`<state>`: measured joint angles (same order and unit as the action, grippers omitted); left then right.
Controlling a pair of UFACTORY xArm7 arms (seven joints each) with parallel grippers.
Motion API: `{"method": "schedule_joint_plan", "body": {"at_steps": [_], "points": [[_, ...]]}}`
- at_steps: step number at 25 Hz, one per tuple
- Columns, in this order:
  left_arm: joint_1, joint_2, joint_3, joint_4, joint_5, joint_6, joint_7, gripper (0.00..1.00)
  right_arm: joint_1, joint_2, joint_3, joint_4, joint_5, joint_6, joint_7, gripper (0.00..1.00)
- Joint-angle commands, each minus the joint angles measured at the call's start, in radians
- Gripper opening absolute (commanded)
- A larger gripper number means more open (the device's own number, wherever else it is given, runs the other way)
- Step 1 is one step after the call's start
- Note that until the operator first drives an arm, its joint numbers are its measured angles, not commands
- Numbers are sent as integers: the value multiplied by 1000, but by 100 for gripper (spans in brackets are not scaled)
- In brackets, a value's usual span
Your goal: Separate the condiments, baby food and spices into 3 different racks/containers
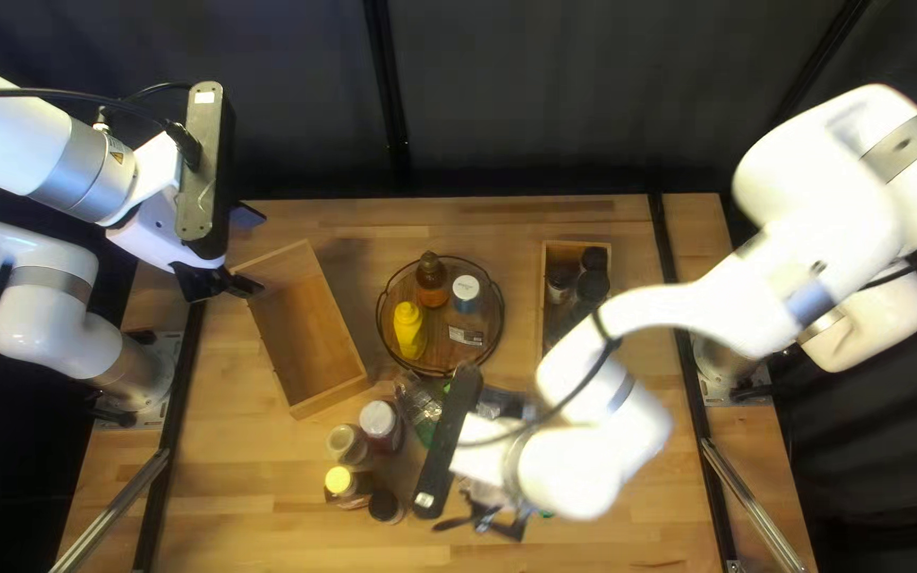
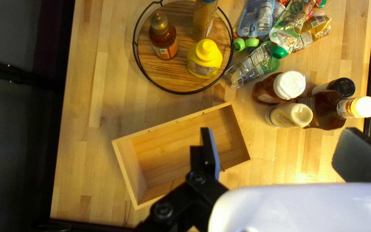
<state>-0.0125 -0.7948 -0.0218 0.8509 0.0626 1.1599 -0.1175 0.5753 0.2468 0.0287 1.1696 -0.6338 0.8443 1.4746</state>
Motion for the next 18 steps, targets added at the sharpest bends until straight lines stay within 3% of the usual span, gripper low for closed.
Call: {"method": "schedule_joint_plan", "body": {"at_steps": [1,18], "points": [[0,0,0,0,0,0,0,100,2,106,-22,77,-36,-49,56,100],[0,0,0,0,0,0,0,100,-74,335,-2,337,51,-45,-104,100]]}}
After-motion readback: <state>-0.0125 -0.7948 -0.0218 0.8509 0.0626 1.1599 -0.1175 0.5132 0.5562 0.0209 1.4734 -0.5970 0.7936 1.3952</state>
